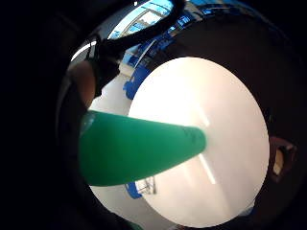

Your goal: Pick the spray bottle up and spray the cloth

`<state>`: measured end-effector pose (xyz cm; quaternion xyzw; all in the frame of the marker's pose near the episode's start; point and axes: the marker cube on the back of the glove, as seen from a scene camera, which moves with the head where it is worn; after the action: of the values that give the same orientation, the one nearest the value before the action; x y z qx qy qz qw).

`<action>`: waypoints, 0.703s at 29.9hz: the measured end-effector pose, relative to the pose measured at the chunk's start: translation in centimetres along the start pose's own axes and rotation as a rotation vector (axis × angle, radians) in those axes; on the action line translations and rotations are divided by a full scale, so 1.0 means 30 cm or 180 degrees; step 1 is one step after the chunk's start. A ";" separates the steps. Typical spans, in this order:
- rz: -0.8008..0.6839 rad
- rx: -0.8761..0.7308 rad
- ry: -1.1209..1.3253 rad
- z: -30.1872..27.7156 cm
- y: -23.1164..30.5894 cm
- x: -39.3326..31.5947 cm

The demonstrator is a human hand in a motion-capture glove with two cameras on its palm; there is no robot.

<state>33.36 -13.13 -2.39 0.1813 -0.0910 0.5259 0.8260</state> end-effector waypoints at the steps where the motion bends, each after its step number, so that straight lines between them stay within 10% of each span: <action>1: -0.0014 0.0032 -0.0034 -0.004 -0.007 -0.006; 21: -0.0647 0.0719 -0.0358 -0.125 -0.040 -0.164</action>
<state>32.19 -16.22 -7.74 0.3104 -0.0586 0.4355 0.8429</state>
